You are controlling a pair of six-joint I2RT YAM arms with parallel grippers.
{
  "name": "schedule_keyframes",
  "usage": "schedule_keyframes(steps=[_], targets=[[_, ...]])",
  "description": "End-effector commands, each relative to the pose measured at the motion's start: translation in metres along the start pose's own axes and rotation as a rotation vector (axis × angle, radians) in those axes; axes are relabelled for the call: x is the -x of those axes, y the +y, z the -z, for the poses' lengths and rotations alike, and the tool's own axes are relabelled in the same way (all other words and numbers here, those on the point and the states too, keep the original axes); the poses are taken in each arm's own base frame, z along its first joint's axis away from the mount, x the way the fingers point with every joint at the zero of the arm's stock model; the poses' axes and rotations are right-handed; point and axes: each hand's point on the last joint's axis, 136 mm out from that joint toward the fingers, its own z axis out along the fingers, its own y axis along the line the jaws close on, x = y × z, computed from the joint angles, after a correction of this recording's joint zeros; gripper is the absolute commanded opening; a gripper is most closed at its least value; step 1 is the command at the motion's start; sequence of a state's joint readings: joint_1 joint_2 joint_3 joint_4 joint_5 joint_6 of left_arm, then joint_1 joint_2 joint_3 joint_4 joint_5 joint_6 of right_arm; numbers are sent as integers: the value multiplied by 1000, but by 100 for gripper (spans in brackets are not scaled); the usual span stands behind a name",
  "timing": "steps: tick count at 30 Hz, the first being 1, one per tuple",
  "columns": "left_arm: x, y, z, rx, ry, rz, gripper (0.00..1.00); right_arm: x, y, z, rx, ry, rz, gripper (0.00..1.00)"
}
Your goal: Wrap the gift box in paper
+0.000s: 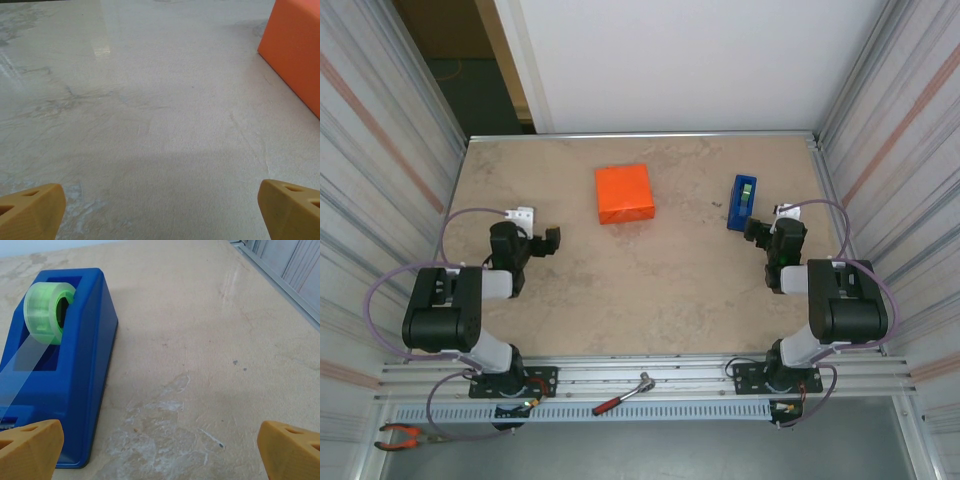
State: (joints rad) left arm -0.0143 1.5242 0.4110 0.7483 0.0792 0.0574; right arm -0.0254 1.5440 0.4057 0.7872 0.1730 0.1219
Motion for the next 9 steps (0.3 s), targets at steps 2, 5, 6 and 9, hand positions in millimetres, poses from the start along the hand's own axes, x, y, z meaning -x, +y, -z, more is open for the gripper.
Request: schedule_keyframes(steps=[2, 5, 6, 9], targets=[[15, 5, 2, 34, -51, -28, 99, 4, 7, -1, 29, -16, 8, 98], [15, 5, 1, 32, -50, -26, 99, 4, 6, -1, 36, -12, 1, 98], [15, 5, 2, 33, -51, -26, 99, 5, 6, 0, 37, -17, 2, 98], [15, 4, 1, 32, -50, -27, 99, 5, 7, 2, 38, -22, 5, 98]])
